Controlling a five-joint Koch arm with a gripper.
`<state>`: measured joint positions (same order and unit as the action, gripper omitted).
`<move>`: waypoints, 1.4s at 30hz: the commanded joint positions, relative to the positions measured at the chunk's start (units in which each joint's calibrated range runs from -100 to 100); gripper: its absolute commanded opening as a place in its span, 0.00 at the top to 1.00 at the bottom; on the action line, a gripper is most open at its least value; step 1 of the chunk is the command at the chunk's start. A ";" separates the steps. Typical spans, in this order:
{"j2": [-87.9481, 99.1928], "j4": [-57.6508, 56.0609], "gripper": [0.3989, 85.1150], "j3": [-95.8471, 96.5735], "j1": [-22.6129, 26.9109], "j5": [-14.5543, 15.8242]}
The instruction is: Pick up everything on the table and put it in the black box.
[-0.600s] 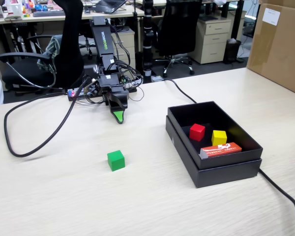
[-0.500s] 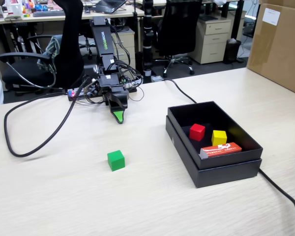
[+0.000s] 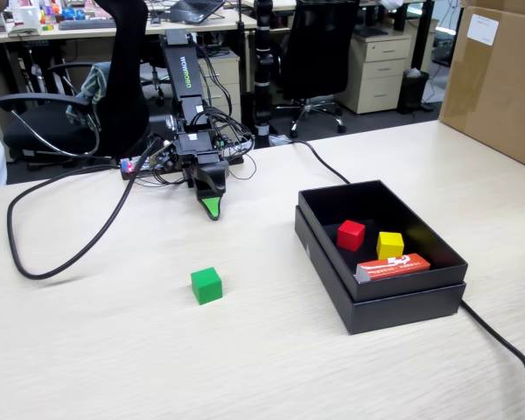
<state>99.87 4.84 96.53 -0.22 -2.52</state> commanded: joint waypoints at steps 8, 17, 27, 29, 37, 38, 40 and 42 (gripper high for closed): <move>0.13 -3.93 0.44 0.30 -0.05 0.34; -0.79 -4.10 0.44 -0.43 -0.68 1.03; -2.05 -17.84 0.42 -13.03 -1.22 1.03; -3.20 -24.15 0.42 -18.56 -1.32 1.66; -15.48 -44.36 0.44 -44.13 -1.32 2.54; -17.66 -46.70 0.44 -47.57 -1.37 2.54; -22.82 -51.02 0.44 -54.74 -1.66 2.49; -28.67 -54.39 0.44 -61.63 -2.25 2.44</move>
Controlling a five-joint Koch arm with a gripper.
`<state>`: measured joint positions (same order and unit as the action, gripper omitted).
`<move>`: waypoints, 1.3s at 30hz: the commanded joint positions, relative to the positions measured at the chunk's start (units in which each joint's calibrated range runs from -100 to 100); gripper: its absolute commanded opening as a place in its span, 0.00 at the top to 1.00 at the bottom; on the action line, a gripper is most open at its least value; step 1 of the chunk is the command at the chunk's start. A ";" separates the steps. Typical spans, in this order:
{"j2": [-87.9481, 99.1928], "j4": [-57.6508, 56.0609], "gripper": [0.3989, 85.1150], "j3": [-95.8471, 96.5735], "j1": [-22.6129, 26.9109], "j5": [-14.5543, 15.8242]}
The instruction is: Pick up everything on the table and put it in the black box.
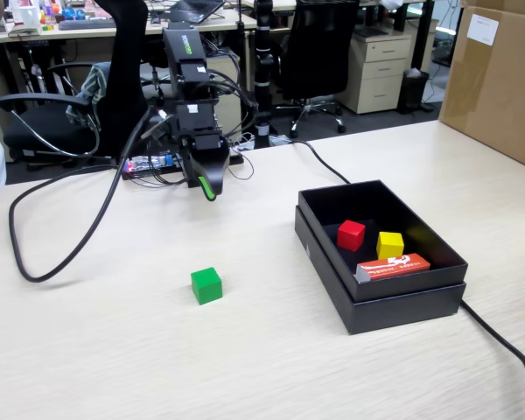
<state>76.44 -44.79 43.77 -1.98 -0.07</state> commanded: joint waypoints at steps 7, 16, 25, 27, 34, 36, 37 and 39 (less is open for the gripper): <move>-33.24 -9.51 0.44 -32.71 -1.81 -0.83; -63.53 -12.62 0.45 -54.47 -2.54 -2.54; -75.01 -14.52 0.44 -60.72 -3.61 -2.88; -77.64 -14.52 0.44 -62.63 -3.86 -2.98; -85.45 -14.78 0.45 -67.61 -4.25 -2.98; -86.94 -15.12 0.45 -68.07 -4.25 -2.98; -87.74 -16.16 0.46 -68.43 -4.25 -2.93; -89.00 -17.63 0.49 -69.16 -4.25 -2.88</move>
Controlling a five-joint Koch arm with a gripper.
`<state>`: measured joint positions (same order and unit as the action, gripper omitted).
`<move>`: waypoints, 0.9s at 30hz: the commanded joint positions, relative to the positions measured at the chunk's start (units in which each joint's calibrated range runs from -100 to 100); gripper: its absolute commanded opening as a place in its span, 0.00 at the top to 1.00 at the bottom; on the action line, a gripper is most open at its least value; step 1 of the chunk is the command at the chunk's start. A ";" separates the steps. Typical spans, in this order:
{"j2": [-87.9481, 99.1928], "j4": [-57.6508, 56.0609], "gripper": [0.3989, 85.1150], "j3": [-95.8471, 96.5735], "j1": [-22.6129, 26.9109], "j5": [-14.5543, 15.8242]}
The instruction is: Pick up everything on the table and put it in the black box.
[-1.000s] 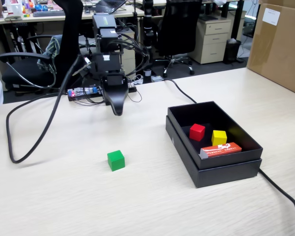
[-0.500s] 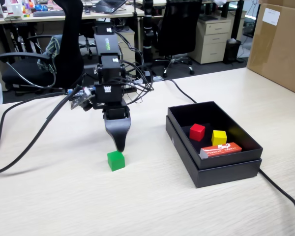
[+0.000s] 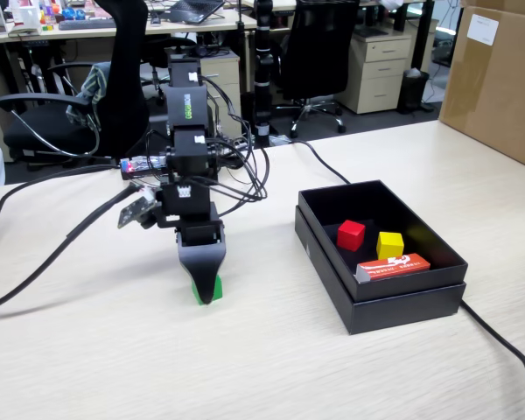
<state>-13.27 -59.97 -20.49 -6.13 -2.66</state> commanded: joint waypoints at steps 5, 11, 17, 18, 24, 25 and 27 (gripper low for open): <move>-1.59 -3.14 0.54 -5.80 -0.20 -0.24; -4.00 -3.31 0.73 -7.25 -0.54 -0.24; -2.39 -3.31 0.83 -5.07 -0.63 -0.29; -1.02 -3.31 0.90 -4.53 -0.63 -0.29; 17.34 -3.31 0.99 2.00 1.32 -0.24; 21.47 -3.31 0.99 2.90 2.05 -0.15; 28.36 -3.31 0.99 4.08 3.71 0.15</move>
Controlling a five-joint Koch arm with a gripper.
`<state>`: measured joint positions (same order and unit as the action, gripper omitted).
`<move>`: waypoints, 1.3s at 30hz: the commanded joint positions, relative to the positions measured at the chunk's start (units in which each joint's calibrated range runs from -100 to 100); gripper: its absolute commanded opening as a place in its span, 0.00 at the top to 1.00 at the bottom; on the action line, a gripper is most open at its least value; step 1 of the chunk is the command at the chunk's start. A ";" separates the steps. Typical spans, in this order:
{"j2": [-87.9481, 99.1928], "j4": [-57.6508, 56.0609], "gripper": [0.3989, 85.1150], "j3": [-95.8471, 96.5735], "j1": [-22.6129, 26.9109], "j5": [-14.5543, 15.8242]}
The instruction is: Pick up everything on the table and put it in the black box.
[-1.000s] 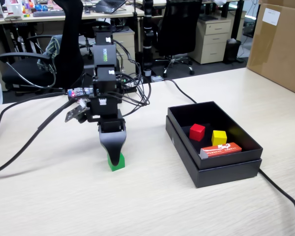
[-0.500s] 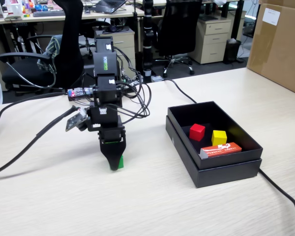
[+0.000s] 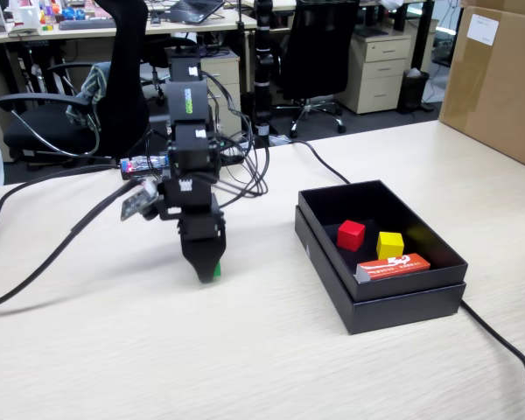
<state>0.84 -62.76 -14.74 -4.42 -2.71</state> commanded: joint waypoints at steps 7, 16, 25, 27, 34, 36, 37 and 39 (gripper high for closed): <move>28.93 -0.53 0.99 -1.85 10.70 2.54; -4.80 -0.44 0.99 -31.95 18.85 6.69; -17.08 -0.09 0.99 -35.03 17.83 7.03; -19.14 0.77 0.99 -35.03 17.34 7.81; -24.31 0.86 0.81 -32.95 17.00 8.25; -24.77 0.86 0.65 -30.59 17.24 8.21; -25.00 0.86 0.64 -30.14 17.34 8.21; -24.54 0.86 0.54 -28.50 17.58 8.21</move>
<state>-25.70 -63.14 -42.77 13.02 5.49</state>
